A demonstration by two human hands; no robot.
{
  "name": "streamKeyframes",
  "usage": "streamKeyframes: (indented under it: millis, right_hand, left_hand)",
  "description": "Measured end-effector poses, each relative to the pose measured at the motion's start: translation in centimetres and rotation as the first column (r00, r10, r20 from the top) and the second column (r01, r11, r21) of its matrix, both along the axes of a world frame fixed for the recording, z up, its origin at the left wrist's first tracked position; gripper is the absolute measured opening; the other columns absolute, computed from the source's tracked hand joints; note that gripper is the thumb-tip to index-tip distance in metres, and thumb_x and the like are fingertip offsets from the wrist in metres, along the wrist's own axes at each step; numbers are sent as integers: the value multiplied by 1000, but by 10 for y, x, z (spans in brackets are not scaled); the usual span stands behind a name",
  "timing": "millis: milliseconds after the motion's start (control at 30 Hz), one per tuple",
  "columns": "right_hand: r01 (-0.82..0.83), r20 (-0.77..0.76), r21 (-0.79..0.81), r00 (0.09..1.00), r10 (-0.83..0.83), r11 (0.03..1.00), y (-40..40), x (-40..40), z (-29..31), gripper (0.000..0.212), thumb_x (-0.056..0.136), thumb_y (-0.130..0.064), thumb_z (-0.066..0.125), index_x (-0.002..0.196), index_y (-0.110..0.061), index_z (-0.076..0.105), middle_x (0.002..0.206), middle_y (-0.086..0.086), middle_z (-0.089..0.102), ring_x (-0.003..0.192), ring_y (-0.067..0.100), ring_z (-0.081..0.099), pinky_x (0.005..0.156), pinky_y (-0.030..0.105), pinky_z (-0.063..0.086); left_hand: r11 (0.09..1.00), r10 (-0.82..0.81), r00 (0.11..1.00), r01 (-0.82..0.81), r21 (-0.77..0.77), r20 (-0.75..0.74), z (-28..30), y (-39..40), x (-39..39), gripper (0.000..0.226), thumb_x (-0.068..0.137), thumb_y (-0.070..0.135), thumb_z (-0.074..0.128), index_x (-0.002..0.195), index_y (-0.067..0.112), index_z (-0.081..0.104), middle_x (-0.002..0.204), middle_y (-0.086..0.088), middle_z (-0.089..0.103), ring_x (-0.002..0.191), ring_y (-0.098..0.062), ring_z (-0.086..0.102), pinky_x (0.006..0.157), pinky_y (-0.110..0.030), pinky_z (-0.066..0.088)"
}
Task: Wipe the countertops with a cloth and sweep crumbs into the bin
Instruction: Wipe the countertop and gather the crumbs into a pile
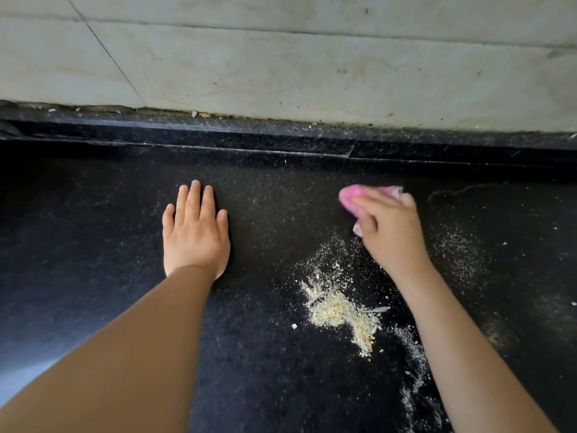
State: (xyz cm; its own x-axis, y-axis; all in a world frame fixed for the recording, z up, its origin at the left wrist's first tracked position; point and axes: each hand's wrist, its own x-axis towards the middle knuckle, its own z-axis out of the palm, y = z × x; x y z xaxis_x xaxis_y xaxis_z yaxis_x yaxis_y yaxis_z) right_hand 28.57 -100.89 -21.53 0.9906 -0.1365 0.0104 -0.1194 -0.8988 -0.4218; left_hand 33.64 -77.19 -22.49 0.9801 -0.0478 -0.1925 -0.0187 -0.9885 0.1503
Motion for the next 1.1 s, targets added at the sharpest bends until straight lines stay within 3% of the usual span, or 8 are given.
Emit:
streamKeyframes:
  millis: [100,200,367,500,633,767,867,1100]
  right_hand:
    - [-322,-185,318,901,391,892,11,-21,29,29,88,-17,49,109,-36,56,113,-28,50,83,-16,47,75,8,37]
    - [-160,-116,490,962,246,857,8,-26,39,35,87,-8,51,99,-40,53,104,-31,50,67,-27,46,75,5,42]
    - [8,35,37,999,-10,999,26,-28,15,29,86,-3,56,112,-15,63,116,-6,62,108,2,54,93,13,18]
    - [-82,-63,255,993,101,963,44,-52,40,33,86,-9,56,109,-31,53,97,-42,42,86,-28,44,87,-10,14]
    - [9,250,110,968,-36,994,90,-75,39,34,79,-1,52,102,-20,68,105,-19,62,93,12,57,91,-2,19]
    - [45,225,40,973,-53,998,160,-75,18,41,61,-1,70,101,-12,67,111,3,64,91,30,58,81,29,46]
    - [78,86,-11,993,-77,997,202,-65,5,59,46,-8,84,102,-15,67,111,5,64,91,34,60,65,40,53]
    - [267,26,-78,964,-266,961,133,-57,-7,53,82,-2,46,129,-27,45,139,-9,38,121,25,29,94,40,36]
  left_hand:
    - [1000,-4,1000,4,-7,1,0,0,-1,51,98,31,16,146,13,10,155,-2,1,141,-16,-6,113,-33,-4]
    - [1000,-9,1000,9,-16,5,1,0,-1,51,99,31,16,146,13,9,155,-2,1,141,-16,-7,113,-33,-4]
    - [999,-24,999,25,-29,20,-2,2,-1,52,99,32,14,146,12,8,155,-4,0,141,-17,-7,113,-35,-3]
    - [996,-50,998,52,-72,30,-1,5,-3,51,99,33,14,146,12,10,155,-5,1,141,-18,-6,113,-36,-3]
    - [933,-100,991,124,-339,88,6,18,-8,42,99,22,24,134,6,41,150,-7,26,141,-18,9,113,-34,1]
    - [912,-146,966,215,-348,216,10,49,-24,23,92,9,49,93,-2,69,128,-14,55,131,-27,36,110,-44,14]
    - [940,-141,959,208,-271,248,12,75,-40,18,83,7,62,70,-3,71,115,-18,63,122,-36,46,106,-53,19]
    - [928,-174,932,263,-264,319,4,89,-62,18,80,11,62,78,-5,69,103,-27,65,105,-45,57,92,-58,37]
